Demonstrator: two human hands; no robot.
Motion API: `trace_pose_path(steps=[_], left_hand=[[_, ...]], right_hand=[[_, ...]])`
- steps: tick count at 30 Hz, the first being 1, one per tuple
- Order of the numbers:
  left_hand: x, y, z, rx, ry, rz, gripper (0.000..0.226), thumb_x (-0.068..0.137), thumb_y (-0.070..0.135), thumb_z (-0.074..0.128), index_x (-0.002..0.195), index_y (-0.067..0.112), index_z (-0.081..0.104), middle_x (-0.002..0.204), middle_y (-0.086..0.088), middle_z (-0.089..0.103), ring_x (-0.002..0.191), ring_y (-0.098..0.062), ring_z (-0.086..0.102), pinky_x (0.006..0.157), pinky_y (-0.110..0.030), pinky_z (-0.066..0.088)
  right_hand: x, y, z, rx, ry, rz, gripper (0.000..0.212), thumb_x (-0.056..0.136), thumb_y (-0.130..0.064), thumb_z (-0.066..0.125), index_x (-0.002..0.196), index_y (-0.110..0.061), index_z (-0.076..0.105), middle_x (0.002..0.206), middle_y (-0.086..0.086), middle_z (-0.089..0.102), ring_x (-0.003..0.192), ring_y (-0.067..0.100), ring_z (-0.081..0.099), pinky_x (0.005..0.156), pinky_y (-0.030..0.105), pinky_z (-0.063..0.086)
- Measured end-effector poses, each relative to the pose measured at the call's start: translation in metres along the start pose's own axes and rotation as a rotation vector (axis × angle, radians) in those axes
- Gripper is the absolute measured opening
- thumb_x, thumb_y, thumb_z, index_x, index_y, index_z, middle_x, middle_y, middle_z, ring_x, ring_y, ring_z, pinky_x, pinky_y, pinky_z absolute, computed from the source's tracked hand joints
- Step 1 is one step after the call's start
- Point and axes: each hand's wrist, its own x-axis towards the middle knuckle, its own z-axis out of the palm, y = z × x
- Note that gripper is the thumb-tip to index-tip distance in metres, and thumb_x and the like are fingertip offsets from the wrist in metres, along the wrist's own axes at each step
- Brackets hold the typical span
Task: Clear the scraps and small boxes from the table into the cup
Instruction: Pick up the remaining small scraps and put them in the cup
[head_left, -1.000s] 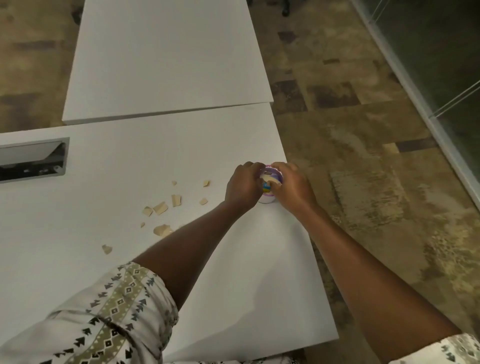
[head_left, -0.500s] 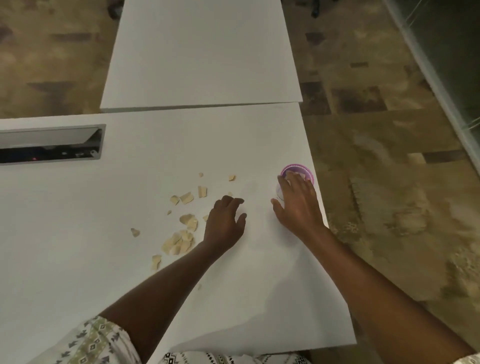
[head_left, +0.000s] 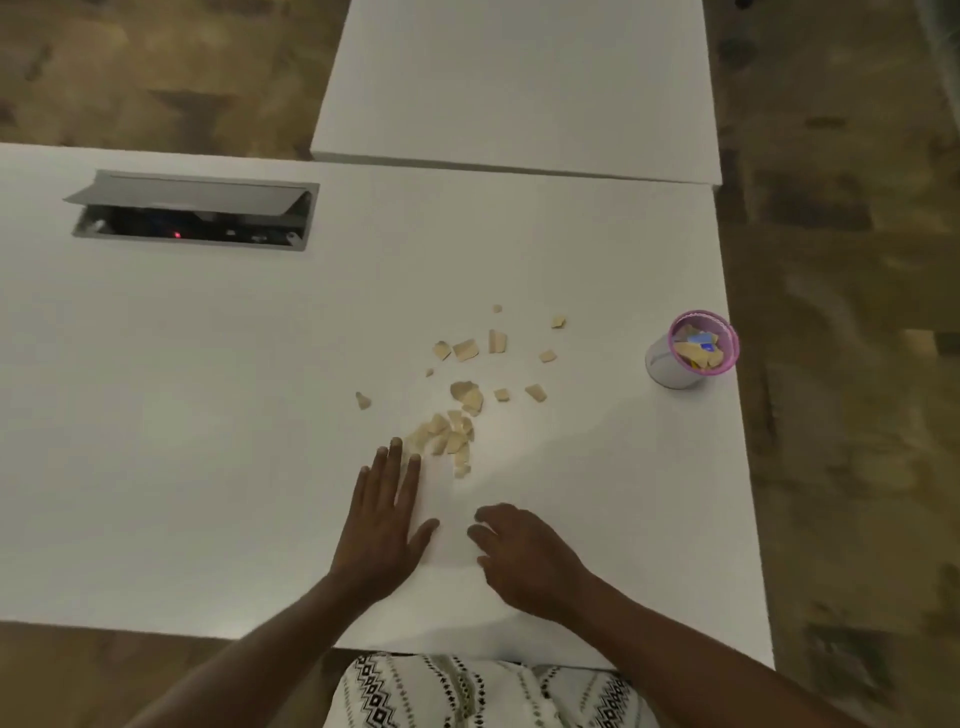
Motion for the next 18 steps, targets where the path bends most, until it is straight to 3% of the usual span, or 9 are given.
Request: trace_pose_path(steps=[5,9,14,16,18], left_hand=[[-0.045,-0.025,0.018,0.028,-0.121,-0.008,0.083,0.098,0.063,0.033,0.16,0.015,0.005,0.168,-0.013,-0.004,0.156,-0.033,-0.001,0.124,-0.046,0.002],[-0.037,-0.025,0.021,0.03,-0.155,0.0,0.086,0.097,0.066,0.034,0.159,0.014,0.006,0.168,-0.013,-0.003,0.155,-0.034,0.0,0.123,-0.049,0.007],[0.023,-0.021,0.005,0.062,-0.155,-0.028,0.086,0.098,0.066,0.031,0.159,0.013,0.003,0.168,-0.012,-0.006,0.155,-0.035,-0.005,0.124,-0.051,0.008],[0.049,-0.022,-0.006,0.057,-0.163,-0.021,0.085,0.098,0.062,0.035,0.159,0.01,0.009,0.168,-0.014,-0.002,0.155,-0.037,-0.002,0.124,-0.054,0.012],[0.072,-0.024,-0.018,0.046,-0.14,0.003,0.081,0.096,0.055,0.048,0.155,0.004,0.026,0.165,-0.02,0.012,0.152,-0.042,0.011,0.12,-0.059,0.024]], right_hand=[[0.002,-0.015,0.031,-0.056,-0.128,-0.117,0.025,0.087,-0.027,0.05,0.106,-0.012,0.058,0.114,0.01,0.061,0.097,0.027,0.06,0.076,0.037,0.055],[0.036,-0.009,0.022,-0.046,-0.159,-0.031,0.033,0.084,-0.026,0.054,0.113,-0.01,0.06,0.117,0.011,0.06,0.1,0.029,0.06,0.076,0.038,0.055],[0.097,0.009,-0.006,-0.018,-0.173,0.142,0.048,0.088,-0.023,0.055,0.132,-0.005,0.052,0.134,0.016,0.052,0.12,0.034,0.051,0.094,0.044,0.048],[0.118,0.02,-0.018,0.002,-0.144,0.208,0.05,0.089,-0.022,0.055,0.136,-0.005,0.049,0.14,0.017,0.048,0.127,0.035,0.046,0.098,0.045,0.046],[0.133,0.031,-0.029,-0.006,-0.07,0.247,0.044,0.09,-0.024,0.055,0.13,-0.007,0.054,0.136,0.015,0.051,0.123,0.034,0.048,0.095,0.043,0.047]])
